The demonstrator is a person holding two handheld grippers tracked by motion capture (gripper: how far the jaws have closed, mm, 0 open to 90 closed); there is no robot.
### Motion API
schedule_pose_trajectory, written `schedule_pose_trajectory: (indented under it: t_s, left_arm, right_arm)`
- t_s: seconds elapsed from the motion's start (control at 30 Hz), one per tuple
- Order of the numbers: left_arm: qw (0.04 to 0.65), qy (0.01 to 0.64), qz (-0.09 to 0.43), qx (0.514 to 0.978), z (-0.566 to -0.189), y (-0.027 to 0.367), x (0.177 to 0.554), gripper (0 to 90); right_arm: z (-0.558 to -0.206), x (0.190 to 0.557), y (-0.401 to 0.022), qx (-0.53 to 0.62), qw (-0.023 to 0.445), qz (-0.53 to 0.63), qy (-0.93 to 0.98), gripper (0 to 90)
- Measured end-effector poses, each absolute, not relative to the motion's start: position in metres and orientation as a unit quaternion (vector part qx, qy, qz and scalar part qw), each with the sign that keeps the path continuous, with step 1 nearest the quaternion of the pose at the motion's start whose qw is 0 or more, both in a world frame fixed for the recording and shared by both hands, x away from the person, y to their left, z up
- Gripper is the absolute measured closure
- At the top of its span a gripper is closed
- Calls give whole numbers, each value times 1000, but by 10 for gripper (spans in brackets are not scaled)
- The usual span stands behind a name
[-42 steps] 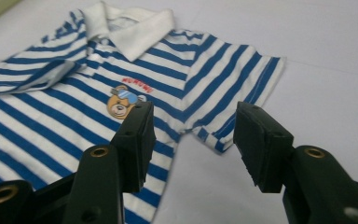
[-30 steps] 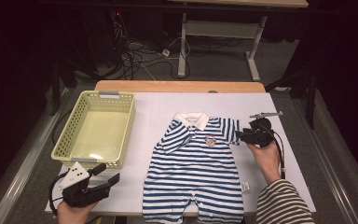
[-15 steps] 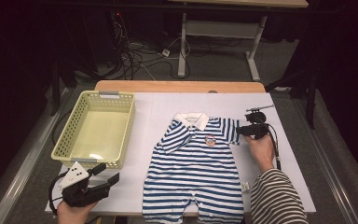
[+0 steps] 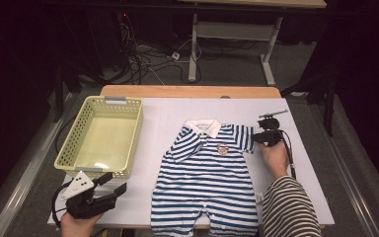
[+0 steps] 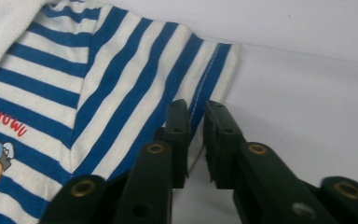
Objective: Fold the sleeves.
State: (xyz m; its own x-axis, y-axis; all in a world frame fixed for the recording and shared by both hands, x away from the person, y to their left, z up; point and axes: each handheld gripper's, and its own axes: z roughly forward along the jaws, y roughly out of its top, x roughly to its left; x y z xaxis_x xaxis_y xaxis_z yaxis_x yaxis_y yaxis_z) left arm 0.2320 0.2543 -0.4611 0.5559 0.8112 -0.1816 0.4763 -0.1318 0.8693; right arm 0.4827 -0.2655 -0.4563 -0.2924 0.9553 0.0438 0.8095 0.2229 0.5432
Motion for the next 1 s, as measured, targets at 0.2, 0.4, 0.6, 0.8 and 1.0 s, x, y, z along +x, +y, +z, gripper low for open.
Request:
schedule_pose_trajectory:
  t_s: [0.2, 0.4, 0.6, 0.8, 1.0]
  left_arm:
    - [493, 440, 170, 731, -461, 255, 232, 329]
    - [493, 440, 169, 731, -461, 254, 233, 329]
    - [493, 442, 169, 730, -461, 254, 233, 329]
    - [495, 442, 169, 729, -461, 255, 232, 329]
    - [494, 442, 169, 730, -461, 255, 233, 329]
  right_arm:
    - [-456, 482, -262, 566, 157, 237, 774, 869]
    - [-451, 480, -263, 563, 157, 246, 773, 872]
    - [-437, 473, -262, 547, 162, 263, 778, 874]
    - [-424, 466, -254, 527, 169, 274, 787, 874]
    - [-418, 463, -245, 505, 174, 281, 797, 874]
